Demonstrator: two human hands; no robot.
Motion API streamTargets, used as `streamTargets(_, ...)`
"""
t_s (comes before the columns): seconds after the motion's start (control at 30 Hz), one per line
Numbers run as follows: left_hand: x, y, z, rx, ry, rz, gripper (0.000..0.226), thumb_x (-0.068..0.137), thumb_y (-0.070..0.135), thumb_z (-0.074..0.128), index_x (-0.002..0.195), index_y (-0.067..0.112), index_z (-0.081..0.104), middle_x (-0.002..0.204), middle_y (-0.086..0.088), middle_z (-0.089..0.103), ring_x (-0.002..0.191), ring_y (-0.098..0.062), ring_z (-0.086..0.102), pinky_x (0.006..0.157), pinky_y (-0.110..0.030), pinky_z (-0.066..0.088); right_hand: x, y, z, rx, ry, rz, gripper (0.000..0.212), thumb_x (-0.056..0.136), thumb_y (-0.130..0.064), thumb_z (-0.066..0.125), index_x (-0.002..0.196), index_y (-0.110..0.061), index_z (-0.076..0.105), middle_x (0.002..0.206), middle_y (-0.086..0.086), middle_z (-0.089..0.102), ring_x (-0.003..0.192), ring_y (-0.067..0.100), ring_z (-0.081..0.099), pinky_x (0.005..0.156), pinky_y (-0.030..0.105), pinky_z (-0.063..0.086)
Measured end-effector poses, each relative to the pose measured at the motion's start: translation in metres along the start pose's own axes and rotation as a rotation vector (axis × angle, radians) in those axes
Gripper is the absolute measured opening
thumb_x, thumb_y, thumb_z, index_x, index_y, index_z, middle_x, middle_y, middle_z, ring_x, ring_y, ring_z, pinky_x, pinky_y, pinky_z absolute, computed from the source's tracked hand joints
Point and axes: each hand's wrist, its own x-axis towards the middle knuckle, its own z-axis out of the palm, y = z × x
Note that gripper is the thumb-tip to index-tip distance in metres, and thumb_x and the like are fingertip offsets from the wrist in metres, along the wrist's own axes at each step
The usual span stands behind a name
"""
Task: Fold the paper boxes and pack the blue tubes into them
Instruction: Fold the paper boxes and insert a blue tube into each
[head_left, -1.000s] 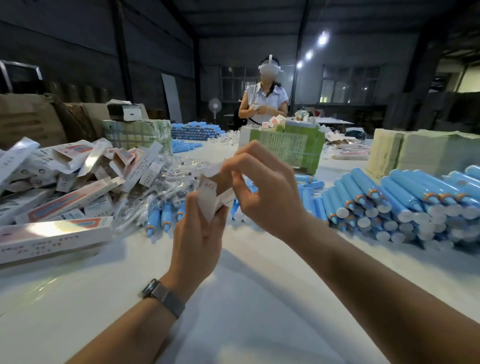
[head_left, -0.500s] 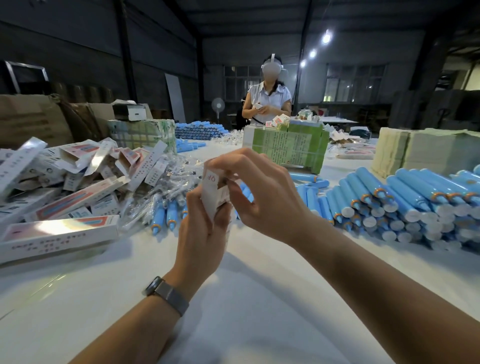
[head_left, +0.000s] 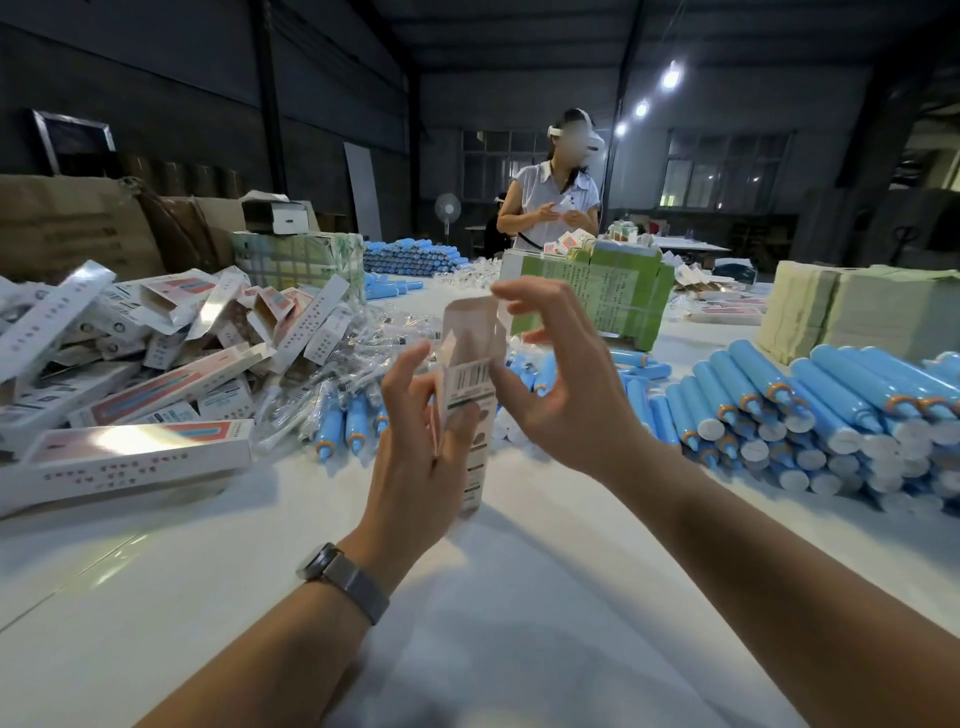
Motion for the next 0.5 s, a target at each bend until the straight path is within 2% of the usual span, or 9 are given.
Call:
streamTargets(0.1, 0.0007, -0.0002, -0.0024, -0.011, -0.004, 0.016, 0.048, 0.099, 0.024, 0.047, 0.138, 0.046, 0.029, 0.12, 0.01, 0.065, 0.103, -0.013, 0.069, 0.084, -0.048, 0.059, -0.0028, 0.0023, 0.0, 0.24, -0.055, 0.246, 0.062, 0.085, -0.003, 0.072, 0.132, -0.029, 0.043, 0.125, -0.001, 0.054, 0.101, 0.014, 0.063, 0.082, 0.031, 0.056)
streamTargets(0.17, 0.0013, 0.0012, -0.0019, -0.037, -0.01, 0.025, 0.045, 0.099, 0.027, 0.048, 0.137, 0.046, 0.033, 0.12, 0.017, 0.065, 0.101, -0.01, 0.07, 0.081, -0.036, 0.06, -0.003, 0.0012, 0.0013, 0.317, -0.025, 0.259, 0.063, 0.083, -0.001, 0.073, 0.129, -0.034, 0.043, 0.121, -0.001, 0.056, 0.094, 0.015, 0.066, 0.079, 0.033, 0.058)
streamTargets(0.27, 0.0032, 0.0024, -0.0007, -0.103, 0.014, 0.009, 0.049, 0.096, 0.018, 0.052, 0.132, 0.048, 0.037, 0.112, 0.016, 0.067, 0.091, -0.009, 0.072, 0.071, -0.024, 0.057, -0.0029, -0.0018, 0.0024, 0.366, 0.048, 0.249, 0.068, 0.08, 0.001, 0.074, 0.127, -0.038, 0.044, 0.12, -0.002, 0.056, 0.089, 0.015, 0.067, 0.079, 0.036, 0.059)
streamTargets(0.43, 0.0054, 0.0033, -0.0032, -0.132, 0.011, -0.026, 0.053, 0.09, 0.021, 0.056, 0.115, 0.065, 0.042, 0.103, 0.01, 0.07, 0.083, -0.016, 0.073, 0.069, -0.034, 0.061, -0.0071, -0.0044, 0.0063, 0.392, 0.051, 0.286, 0.064, 0.082, 0.004, 0.07, 0.121, -0.042, 0.049, 0.109, -0.01, 0.061, 0.087, 0.01, 0.066, 0.069, 0.021, 0.052)
streamTargets(0.5, 0.006, 0.0033, -0.0035, -0.142, 0.0, -0.029, 0.052, 0.091, 0.021, 0.056, 0.114, 0.065, 0.042, 0.103, 0.009, 0.07, 0.083, -0.017, 0.072, 0.069, -0.036, 0.061, -0.0067, -0.0056, 0.0068, 0.398, 0.042, 0.297, 0.062, 0.083, 0.004, 0.069, 0.12, -0.041, 0.05, 0.107, -0.009, 0.063, 0.087, 0.01, 0.065, 0.067, 0.019, 0.051)
